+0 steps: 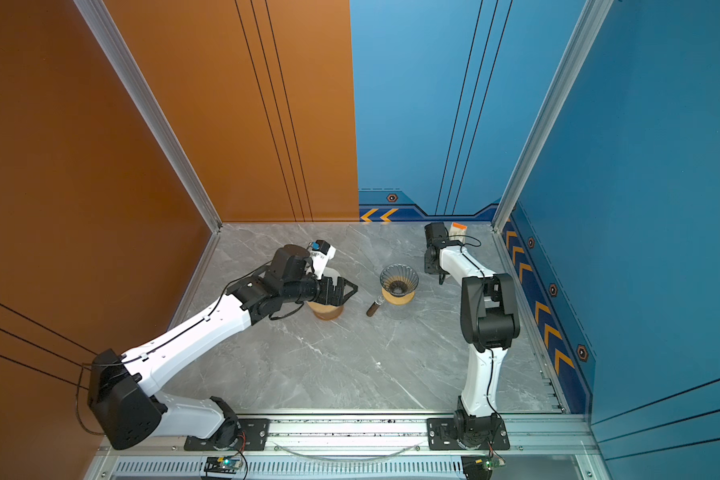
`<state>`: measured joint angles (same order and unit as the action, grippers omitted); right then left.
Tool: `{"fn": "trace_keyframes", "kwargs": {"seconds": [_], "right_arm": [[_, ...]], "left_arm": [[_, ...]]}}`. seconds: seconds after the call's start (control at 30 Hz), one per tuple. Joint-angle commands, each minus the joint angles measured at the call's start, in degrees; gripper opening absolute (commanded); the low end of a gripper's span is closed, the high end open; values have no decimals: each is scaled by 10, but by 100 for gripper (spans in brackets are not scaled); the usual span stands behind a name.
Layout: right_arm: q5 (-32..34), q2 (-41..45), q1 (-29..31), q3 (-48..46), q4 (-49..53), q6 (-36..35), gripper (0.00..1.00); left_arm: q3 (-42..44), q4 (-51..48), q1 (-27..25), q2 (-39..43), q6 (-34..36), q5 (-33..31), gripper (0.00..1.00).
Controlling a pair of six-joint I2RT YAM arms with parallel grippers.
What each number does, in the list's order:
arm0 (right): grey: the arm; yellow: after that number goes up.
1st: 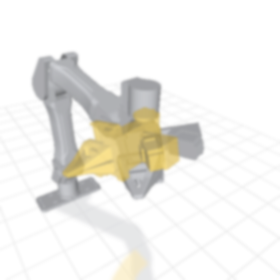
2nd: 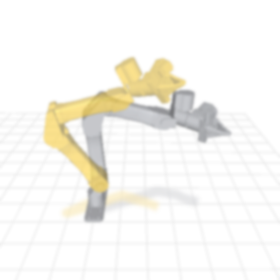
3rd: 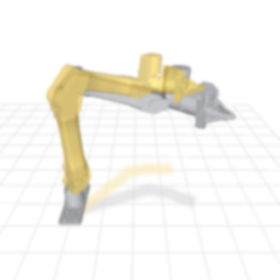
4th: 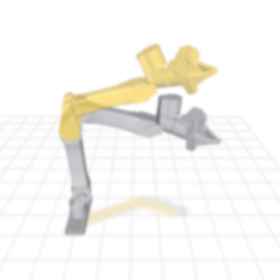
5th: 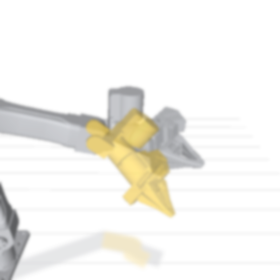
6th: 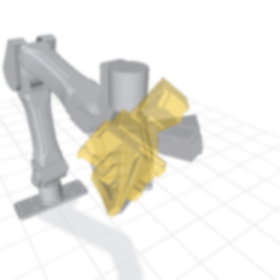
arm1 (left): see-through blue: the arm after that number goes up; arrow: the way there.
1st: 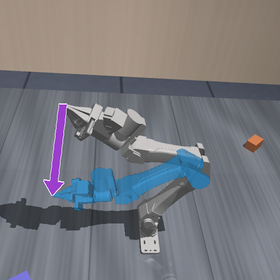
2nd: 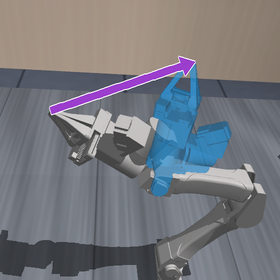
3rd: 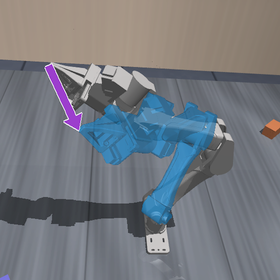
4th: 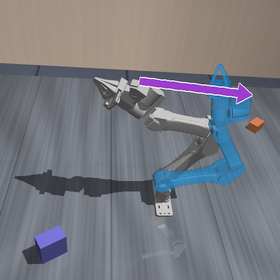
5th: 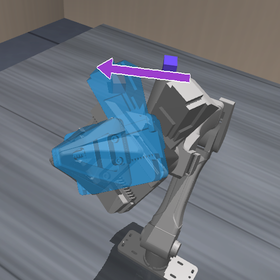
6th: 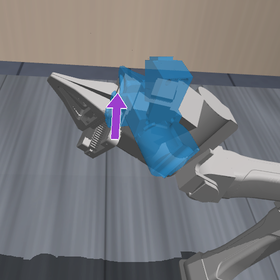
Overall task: Place the coffee filter in the dripper
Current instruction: 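Pinch the front white paper filter in the pack with the right gripper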
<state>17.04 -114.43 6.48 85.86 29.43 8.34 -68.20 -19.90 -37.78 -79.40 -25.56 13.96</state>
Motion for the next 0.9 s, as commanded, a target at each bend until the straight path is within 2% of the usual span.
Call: {"fn": "trace_keyframes", "kwargs": {"seconds": [0.0,0.2,0.87], "right_arm": [[27,-1,-3,9,4,7,23],[43,-20,-5,27,4,8,24],[24,-86,-27,75,11,3,20]], "left_arm": [[-9,9,3,-6,-3,12,98],[-8,9,3,-1,-1,8,98],[-24,6,3,-15,-6,13,98]]}}
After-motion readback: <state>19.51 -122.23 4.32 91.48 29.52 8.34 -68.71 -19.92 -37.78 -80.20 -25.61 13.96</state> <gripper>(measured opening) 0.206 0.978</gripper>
